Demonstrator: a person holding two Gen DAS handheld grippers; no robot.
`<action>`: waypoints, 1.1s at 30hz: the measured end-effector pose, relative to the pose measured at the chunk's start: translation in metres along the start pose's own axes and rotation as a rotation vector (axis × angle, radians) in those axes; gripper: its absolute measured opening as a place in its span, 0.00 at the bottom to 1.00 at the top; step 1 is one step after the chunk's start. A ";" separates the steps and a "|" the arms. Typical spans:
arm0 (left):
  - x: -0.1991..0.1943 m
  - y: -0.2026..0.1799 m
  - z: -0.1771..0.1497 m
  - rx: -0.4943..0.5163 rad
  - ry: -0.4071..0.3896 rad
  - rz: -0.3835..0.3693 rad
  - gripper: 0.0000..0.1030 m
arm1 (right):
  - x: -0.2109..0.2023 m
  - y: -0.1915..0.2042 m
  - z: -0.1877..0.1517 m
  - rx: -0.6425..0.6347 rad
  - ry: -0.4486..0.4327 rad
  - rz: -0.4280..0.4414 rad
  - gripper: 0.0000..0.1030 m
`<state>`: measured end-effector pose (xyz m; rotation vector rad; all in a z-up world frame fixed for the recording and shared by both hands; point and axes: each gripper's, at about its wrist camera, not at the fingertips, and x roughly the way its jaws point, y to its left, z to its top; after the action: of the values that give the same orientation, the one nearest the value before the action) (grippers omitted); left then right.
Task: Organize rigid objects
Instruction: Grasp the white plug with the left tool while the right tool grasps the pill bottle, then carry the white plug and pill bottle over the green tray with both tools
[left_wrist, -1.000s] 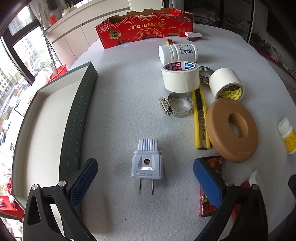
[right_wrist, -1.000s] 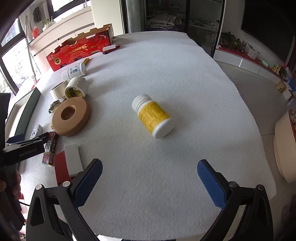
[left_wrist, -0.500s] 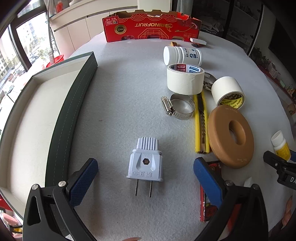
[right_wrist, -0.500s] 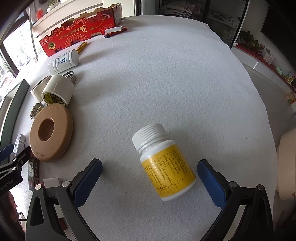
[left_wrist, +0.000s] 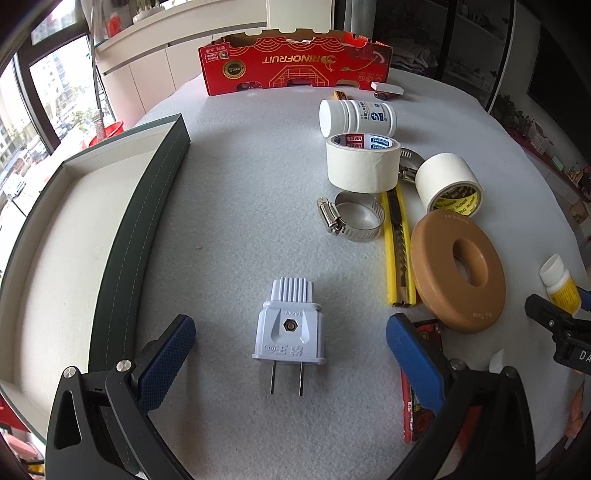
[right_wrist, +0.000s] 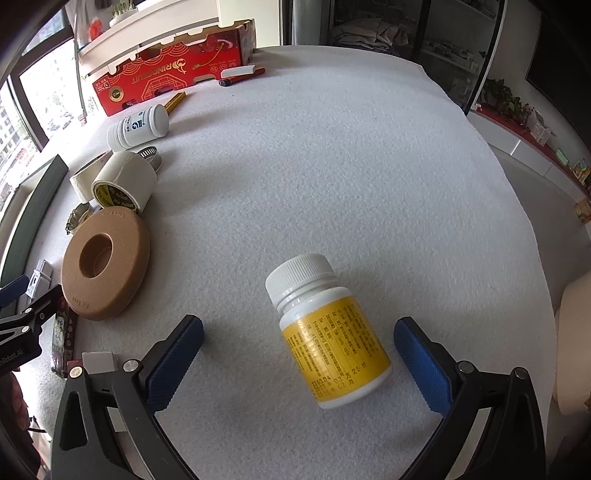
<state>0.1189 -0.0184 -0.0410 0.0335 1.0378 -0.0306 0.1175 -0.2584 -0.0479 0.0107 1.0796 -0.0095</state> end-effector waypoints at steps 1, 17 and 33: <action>0.001 0.001 0.002 -0.001 0.013 -0.006 1.00 | 0.000 0.000 -0.001 -0.001 -0.002 0.001 1.00; -0.009 0.005 0.002 0.059 0.022 -0.054 0.71 | 0.002 0.008 0.007 -0.022 0.045 0.007 0.96; -0.042 0.009 -0.017 -0.045 0.012 -0.082 0.34 | -0.022 0.009 -0.005 0.040 0.043 0.018 0.36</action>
<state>0.0834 -0.0079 -0.0128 -0.0495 1.0510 -0.0817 0.1031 -0.2493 -0.0306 0.0572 1.1217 -0.0150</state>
